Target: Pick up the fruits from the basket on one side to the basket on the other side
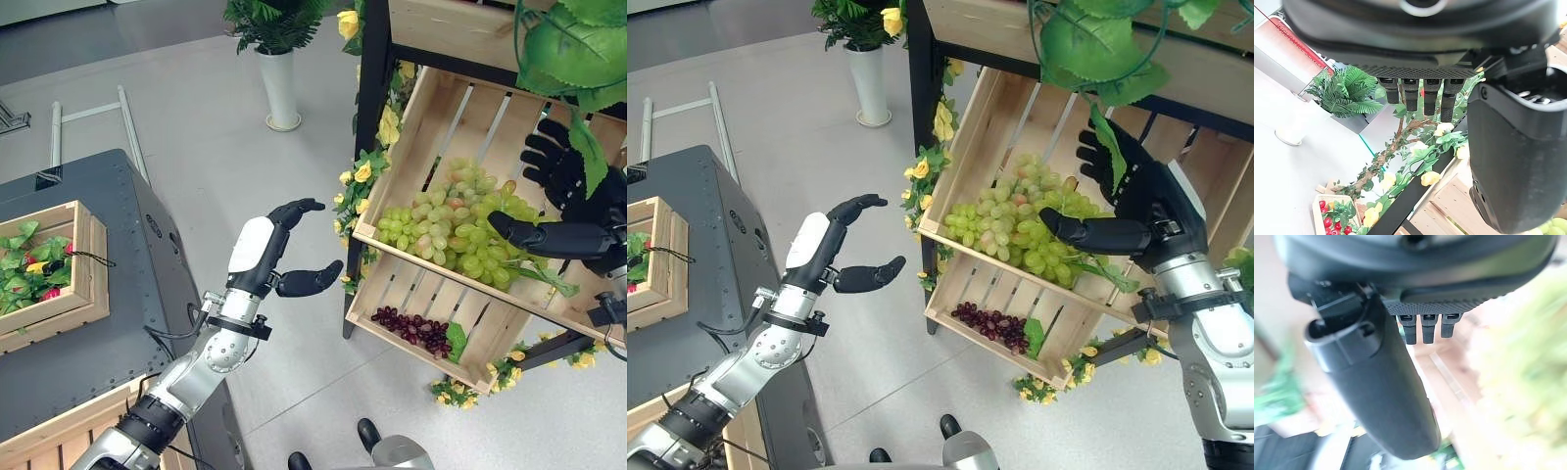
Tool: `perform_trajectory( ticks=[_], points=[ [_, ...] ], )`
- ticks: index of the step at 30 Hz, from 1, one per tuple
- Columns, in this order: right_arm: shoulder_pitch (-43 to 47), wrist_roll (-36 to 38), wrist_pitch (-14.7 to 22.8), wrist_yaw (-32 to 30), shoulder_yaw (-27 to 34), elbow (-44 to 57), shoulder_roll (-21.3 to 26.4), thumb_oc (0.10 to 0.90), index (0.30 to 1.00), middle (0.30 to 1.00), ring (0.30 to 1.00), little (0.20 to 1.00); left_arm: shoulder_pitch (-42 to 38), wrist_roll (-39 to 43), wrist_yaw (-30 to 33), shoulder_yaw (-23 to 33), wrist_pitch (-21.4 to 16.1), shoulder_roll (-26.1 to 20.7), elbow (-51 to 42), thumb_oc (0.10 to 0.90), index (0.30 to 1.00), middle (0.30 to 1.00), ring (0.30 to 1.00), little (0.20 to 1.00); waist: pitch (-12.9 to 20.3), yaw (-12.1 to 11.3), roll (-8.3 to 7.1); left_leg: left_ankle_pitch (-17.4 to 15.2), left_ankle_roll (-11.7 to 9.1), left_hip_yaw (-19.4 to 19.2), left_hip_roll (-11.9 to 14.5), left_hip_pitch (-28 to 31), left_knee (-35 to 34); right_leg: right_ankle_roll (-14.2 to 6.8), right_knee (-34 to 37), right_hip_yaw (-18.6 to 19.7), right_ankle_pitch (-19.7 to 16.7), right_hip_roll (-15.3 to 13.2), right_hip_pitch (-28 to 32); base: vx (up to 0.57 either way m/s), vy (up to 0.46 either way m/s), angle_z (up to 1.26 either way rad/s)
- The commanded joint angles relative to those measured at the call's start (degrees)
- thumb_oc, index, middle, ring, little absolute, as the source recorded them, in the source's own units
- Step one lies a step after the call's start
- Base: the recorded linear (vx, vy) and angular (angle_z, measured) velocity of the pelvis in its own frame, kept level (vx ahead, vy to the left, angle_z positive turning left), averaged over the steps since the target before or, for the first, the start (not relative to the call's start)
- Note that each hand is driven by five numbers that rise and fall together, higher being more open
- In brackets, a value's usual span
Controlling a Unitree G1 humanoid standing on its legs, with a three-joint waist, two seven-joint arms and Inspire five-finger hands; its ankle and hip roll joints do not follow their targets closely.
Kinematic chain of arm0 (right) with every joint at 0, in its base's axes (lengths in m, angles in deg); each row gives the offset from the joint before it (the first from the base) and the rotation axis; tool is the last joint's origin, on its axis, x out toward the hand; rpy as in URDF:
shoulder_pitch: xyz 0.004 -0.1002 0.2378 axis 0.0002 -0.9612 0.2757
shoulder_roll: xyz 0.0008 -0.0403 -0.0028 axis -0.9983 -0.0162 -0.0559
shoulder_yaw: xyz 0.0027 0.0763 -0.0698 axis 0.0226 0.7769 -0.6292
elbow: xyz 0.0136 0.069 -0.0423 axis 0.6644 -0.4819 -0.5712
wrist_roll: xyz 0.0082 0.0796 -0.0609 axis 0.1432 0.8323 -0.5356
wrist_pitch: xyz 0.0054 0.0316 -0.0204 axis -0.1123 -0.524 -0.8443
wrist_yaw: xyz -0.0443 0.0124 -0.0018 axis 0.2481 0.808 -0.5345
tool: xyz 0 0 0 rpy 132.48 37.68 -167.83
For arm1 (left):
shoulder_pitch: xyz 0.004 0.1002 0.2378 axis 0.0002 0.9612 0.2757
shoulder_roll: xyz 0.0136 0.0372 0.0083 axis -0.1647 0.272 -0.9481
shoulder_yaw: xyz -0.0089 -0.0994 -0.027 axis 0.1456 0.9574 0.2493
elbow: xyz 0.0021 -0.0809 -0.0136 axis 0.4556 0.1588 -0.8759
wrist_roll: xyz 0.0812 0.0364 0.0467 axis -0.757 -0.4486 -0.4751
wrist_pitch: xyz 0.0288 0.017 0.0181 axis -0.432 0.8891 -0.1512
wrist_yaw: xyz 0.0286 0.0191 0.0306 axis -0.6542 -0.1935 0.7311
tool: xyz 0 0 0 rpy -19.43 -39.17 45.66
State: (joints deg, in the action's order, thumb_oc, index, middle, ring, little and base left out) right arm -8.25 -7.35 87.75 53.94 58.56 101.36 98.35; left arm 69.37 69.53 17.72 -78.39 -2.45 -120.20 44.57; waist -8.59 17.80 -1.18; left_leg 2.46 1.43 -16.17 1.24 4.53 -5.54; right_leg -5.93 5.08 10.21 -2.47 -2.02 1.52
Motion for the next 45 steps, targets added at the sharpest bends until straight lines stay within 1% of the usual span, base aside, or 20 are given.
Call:
perform_trajectory(
  ticks=[1, 5, 6, 9, 13, 15, 17, 18, 21, 24, 27, 31, 33, 35, 38, 40, 41, 42, 44, 45],
  points=[
    [5.8, 4.4, 7.0, 1.6, 7.1, 3.2, -0.5, 0.800, 0.900, 0.900, 0.900, 0.900, -3.4, -1.2, 4.0, 4.7, -5.8, 0.4, 0.0, 0.800, 0.900, 0.900, 0.900, 0.900, 5.3, -2.2, -0.26, -7.6, 0.0, 2.4, -0.1, 2.0, 0.5, -0.6, -2.3, -2.6, -0.4, 4.0, -2.5, 0.00, 0.000, 0.00],
    [6.5, 5.5, 6.7, 3.5, 5.3, 4.9, -2.0, 0.800, 0.900, 0.900, 0.900, 0.900, -3.1, -1.4, 4.1, 5.1, -5.6, 0.7, -0.4, 0.800, 0.900, 0.900, 0.900, 0.900, 5.3, -2.9, -0.20, -7.5, 0.0, 3.1, -0.2, 1.8, 0.5, -0.6, -2.3, -3.0, -0.3, 3.8, -2.3, 0.00, 0.000, 0.00],
    [7.3, 6.3, 5.0, 4.2, 4.2, 6.2, -3.3, 0.800, 0.900, 0.900, 0.900, 0.900, -3.1, -1.6, 4.1, 5.3, -5.4, 1.1, -0.5, 0.800, 0.900, 0.900, 0.900, 0.900, 5.3, -3.2, -0.14, -7.4, 0.0, 3.2, -0.3, 1.7, 0.5, -0.5, -2.2, -3.1, -0.3, 3.7, -2.2, 0.00, 0.000, 0.00],
    [8.0, 8.6, 2.8, 5.5, 1.9, 7.3, -5.1, 0.800, 0.900, 0.900, 0.900, 0.900, -3.0, -2.0, 4.4, 5.7, -5.0, 1.6, -0.6, 0.800, 0.900, 0.900, 0.900, 0.900, 5.1, -3.8, -0.05, -7.1, -0.1, 3.6, -0.3, 1.6, 0.5, -0.4, -2.3, -3.7, -0.2, 3.5, -2.1, 0.00, 0.000, 0.00],
    [7.8, 9.2, -1.0, 6.8, -2.3, 8.1, -8.5, 0.800, 0.900, 0.900, 0.900, 0.900, -2.3, -2.7, 5.9, 6.5, -4.8, 2.0, -0.3, 0.800, 0.900, 0.900, 0.900, 0.900, 4.9, -5.0, -0.13, -6.8, -0.1, 4.8, -0.7, 1.6, 0.5, -0.3, -2.2, -4.4, -0.2, 3.2, -1.6, -0.01, 0.001, 0.11],
    [7.9, 8.8, -2.3, 7.0, -5.0, 7.7, -9.9, 0.800, 0.900, 0.900, 0.900, 0.900, -2.1, -3.3, 6.8, 6.8, -4.9, 2.0, -0.1, 0.800, 0.900, 0.900, 0.900, 0.900, 4.9, -5.8, -0.23, -6.6, 0.0, 5.6, -0.8, 1.5, 0.5, -0.1, -2.0, -5.0, -0.1, 3.0, -1.3, -0.02, -0.013, 0.10],
    [8.3, 9.0, -2.8, 6.4, -7.5, 7.2, -11.0, 0.800, 0.900, 0.900, 0.900, 0.900, -2.0, -3.9, 7.2, 6.8, -4.7, 2.3, -0.2, 0.800, 0.900, 0.900, 0.900, 0.900, 4.7, -6.7, -0.32, -6.4, 0.0, 6.5, -1.0, 1.3, 0.5, 0.0, -1.9, -5.5, -0.2, 2.8, -1.0, -0.03, -0.025, 0.14],
    [8.9, 9.2, -3.7, 6.0, -9.7, 6.7, -12.2, 0.800, 0.900, 0.900, 0.900, 0.900, -2.0, -4.4, 7.8, 6.9, -4.4, 2.2, 0.1, 0.800, 0.900, 0.900, 0.900, 0.900, 4.8, -7.5, -0.40, -6.3, 0.0, 7.5, -1.3, 1.0, 0.5, 0.0, -1.8, -6.2, -0.1, 2.6, -0.8, -0.03, -0.033, 0.26],
    [10.1, 8.9, -3.7, 5.3, -13.2, 5.5, -13.4, 0.800, 0.900, 0.900, 0.900, 0.900, -2.5, -4.9, 9.2, 6.5, -4.2, 2.2, 1.1, 0.800, 0.900, 0.900, 0.900, 0.900, 4.7, -8.5, -0.61, -6.0, 0.1, 8.8, -1.7, 0.8, 0.5, 0.2, -1.5, -7.1, -0.3, 2.3, -0.5, -0.02, -0.037, 0.23],
    [12.4, 10.1, -3.6, 3.7, -18.4, 3.4, -15.3, 0.800, 0.900, 0.900, 0.900, 0.900, -3.2, -6.0, 11.5, 6.9, -3.2, 2.3, 2.0, 0.800, 0.900, 0.900, 0.900, 0.900, 4.8, -10.7, -0.79, -5.1, 0.0, 10.8, -2.5, -0.3, 0.5, 0.4, -1.3, -8.7, -0.7, 1.7, -0.5, -0.05, -0.058, 0.35],
    [14.8, 10.3, -2.5, 3.1, -22.2, -0.2, -16.9, 0.800, 0.900, 0.900, 0.900, 0.900, -4.0, -6.1, 12.9, 7.2, -2.9, 2.1, 3.3, 0.800, 0.900, 0.900, 0.900, 0.900, 4.7, -12.4, -0.76, -4.8, 0.1, 12.2, -3.0, -0.5, 0.5, 0.6, -1.0, -10.1, -0.7, 1.3, 0.0, -0.02, -0.045, 0.27],
    [16.8, 12.6, -2.4, 4.7, -25.1, -2.7, -19.0, 0.800, 0.900, 0.900, 0.900, 0.900, -3.7, -6.6, 13.9, 8.8, -1.9, 1.9, 4.5, 0.800, 0.900, 0.900, 0.900, 0.900, 5.1, -14.4, -0.72, -4.4, -0.1, 14.4, -3.3, -1.1, 0.5, 0.9, -1.0, -12.1, -0.2, 0.9, 0.8, 0.00, -0.059, 0.26],
    [17.3, 13.0, -2.4, 5.1, -25.8, -3.5, -19.6, 0.800, 0.900, 0.900, 0.900, 0.900, -3.4, -6.5, 14.3, 9.4, -2.1, 1.6, 5.2, 0.800, 0.900, 0.900, 0.900, 0.900, 5.4, -14.9, -0.72, -4.2, -0.2, 15.0, -3.4, -1.3, 0.5, 1.0, -0.8, -12.5, -0.2, 0.8, 1.0, 0.02, -0.050, 0.28],
    [17.6, 14.2, -2.8, 5.6, -26.9, -4.8, -20.4, 0.800, 0.900, 0.900, 0.900, 0.900, -2.1, -6.9, 14.9, 11.0, -2.6, 1.3, 5.8, 0.800, 0.900, 0.900, 0.900, 0.900, 5.5, -15.8, -0.63, -3.9, -0.2, 15.3, -3.5, -1.4, 0.5, 1.2, -1.1, -12.9, 0.1, 0.8, 1.0, 0.03, -0.049, 0.22],
    [16.7, 14.0, -3.0, 7.1, -28.5, -7.6, -21.6, 0.800, 0.900, 0.900, 0.900, 0.900, 0.1, -8.0, 16.0, 13.4, -2.0, 1.2, 5.8, 0.800, 0.900, 0.900, 0.900, 0.900, 5.2, -17.1, -0.54, -3.4, -0.2, 16.1, -3.6, -1.7, 0.5, 1.6, -1.3, -13.7, 0.4, 0.8, 1.2, 0.01, -0.046, 0.16],
    [16.1, 12.4, -3.6, 7.7, -29.5, -9.1, -21.8, 0.800, 0.900, 0.900, 0.900, 0.900, 1.3, -8.8, 16.6, 14.7, -1.5, 1.0, 5.8, 0.800, 0.900, 0.900, 0.900, 0.900, 5.0, -17.9, -0.57, -3.2, -0.3, 16.6, -3.7, -1.8, 0.5, 1.8, -1.1, -14.2, 0.6, 0.8, 1.4, 0.02, -0.059, 0.21],
    [15.6, 11.7, -4.8, 8.3, -30.5, -10.2, -22.0, 0.800, 0.900, 0.900, 0.900, 0.900, 2.3, -9.5, 16.8, 15.7, -1.1, 0.7, 5.6, 0.800, 0.900, 0.900, 0.900, 0.900, 5.0, -18.4, -0.61, -3.1, -0.3, 17.0, -3.8, -1.8, 0.5, 1.9, -1.0, -14.6, 0.7, 0.7, 1.6, 0.04, -0.061, 0.18],
    [14.9, 10.6, -5.1, 8.7, -31.4, -11.1, -22.1, 0.800, 0.900, 0.900, 0.900, 0.900, 3.5, -10.5, 17.3, 16.7, -0.7, 0.4, 5.7, 0.800, 0.900, 0.900, 0.900, 0.900, 4.9, -19.0, -0.63, -2.9, -0.3, 17.3, -3.9, -2.0, 0.5, 1.9, -0.8, -15.1, 0.7, 0.5, 1.7, 0.06, -0.056, 0.22],
    [14.0, 10.9, -6.1, 9.4, -32.6, -12.4, -22.1, 0.800, 0.900, 0.900, 0.900, 0.900, 5.1, -10.9, 17.9, 18.3, -0.4, -0.5, 5.9, 0.800, 0.900, 0.900, 0.900, 0.900, 4.7, -19.9, -0.70, -3.1, -0.4, 17.7, -4.0, -1.9, 0.5, 2.0, -0.5, -16.0, 1.1, 0.4, 2.2, 0.05, -0.053, 0.29],
    [13.6, 10.4, -5.7, 9.7, -33.2, -13.4, -22.2, 0.800, 0.900, 0.900, 0.900, 0.900, 5.7, -11.2, 18.1, 19.0, -0.2, -1.0, 6.0, 0.800, 0.900, 0.900, 0.900, 0.900, 4.6, -20.4, -0.75, -2.9, -0.4, 17.9, -4.1, -2.1, 0.5, 2.1, -0.4, -16.4, 1.1, 0.4, 2.3, 0.03, -0.045, 0.21]
  ],
)
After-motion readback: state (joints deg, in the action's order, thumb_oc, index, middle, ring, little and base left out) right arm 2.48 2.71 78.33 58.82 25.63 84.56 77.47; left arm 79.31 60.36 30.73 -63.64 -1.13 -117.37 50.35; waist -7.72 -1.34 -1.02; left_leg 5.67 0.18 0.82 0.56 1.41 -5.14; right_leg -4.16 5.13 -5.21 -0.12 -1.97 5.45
